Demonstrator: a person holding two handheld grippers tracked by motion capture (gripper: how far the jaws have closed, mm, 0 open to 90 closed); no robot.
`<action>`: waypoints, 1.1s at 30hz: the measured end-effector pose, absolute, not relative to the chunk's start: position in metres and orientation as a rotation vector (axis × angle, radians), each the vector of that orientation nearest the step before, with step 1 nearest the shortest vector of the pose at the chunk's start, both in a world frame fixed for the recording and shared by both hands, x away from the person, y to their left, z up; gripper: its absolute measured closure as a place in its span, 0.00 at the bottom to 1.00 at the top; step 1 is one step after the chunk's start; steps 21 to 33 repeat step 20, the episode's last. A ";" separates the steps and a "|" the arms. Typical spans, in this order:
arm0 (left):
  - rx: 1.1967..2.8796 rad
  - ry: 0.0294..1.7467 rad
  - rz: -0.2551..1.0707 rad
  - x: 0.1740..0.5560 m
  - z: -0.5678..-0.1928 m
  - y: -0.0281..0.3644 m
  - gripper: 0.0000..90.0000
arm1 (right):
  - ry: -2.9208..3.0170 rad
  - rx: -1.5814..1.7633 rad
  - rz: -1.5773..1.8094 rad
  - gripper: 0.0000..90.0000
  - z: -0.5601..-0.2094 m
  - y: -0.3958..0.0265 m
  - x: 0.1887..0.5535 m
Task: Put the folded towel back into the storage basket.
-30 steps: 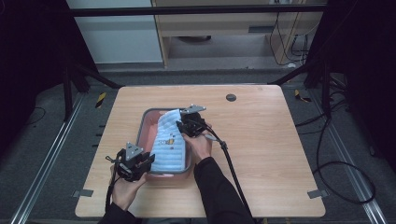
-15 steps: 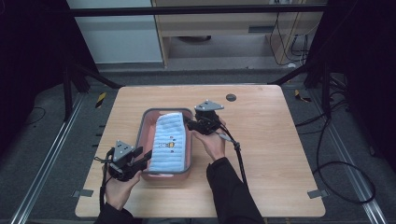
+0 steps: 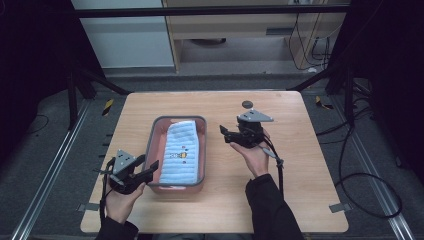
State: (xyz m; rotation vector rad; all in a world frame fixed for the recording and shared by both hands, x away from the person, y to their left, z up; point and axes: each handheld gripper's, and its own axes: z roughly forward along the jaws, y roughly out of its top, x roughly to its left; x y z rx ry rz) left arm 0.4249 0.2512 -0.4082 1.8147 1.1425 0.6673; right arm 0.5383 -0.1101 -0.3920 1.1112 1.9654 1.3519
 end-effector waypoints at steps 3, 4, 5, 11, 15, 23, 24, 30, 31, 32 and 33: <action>1.815 1.136 0.671 0.424 -0.409 0.255 0.48 | 1.960 1.123 1.350 0.29 -0.393 -0.123 0.532; 1.813 1.138 0.670 0.424 -0.409 0.257 0.47 | 1.960 1.122 1.345 0.29 -0.393 -0.128 0.530; 1.810 1.136 0.671 0.424 -0.409 0.259 0.47 | 1.963 1.127 1.343 0.28 -0.395 -0.133 0.527; 1.803 1.139 0.691 0.422 -0.410 0.269 0.46 | 1.967 1.145 1.317 0.26 -0.403 -0.160 0.511; 1.793 1.160 0.700 0.423 -0.412 0.276 0.49 | 1.973 1.170 1.293 0.26 -0.412 -0.181 0.500; 1.789 1.190 0.715 0.425 -0.415 0.283 0.55 | 1.980 1.208 1.256 0.30 -0.425 -0.209 0.485; 1.789 1.190 0.715 0.425 -0.415 0.283 0.55 | 1.980 1.208 1.256 0.30 -0.425 -0.209 0.485; 1.789 1.190 0.715 0.425 -0.415 0.283 0.55 | 1.980 1.208 1.256 0.30 -0.425 -0.209 0.485; 1.789 1.190 0.715 0.425 -0.415 0.283 0.55 | 1.980 1.208 1.256 0.30 -0.425 -0.209 0.485; 1.789 1.190 0.715 0.425 -0.415 0.283 0.55 | 1.980 1.208 1.256 0.30 -0.425 -0.209 0.485; 1.789 1.190 0.715 0.425 -0.415 0.283 0.55 | 1.980 1.208 1.256 0.30 -0.425 -0.209 0.485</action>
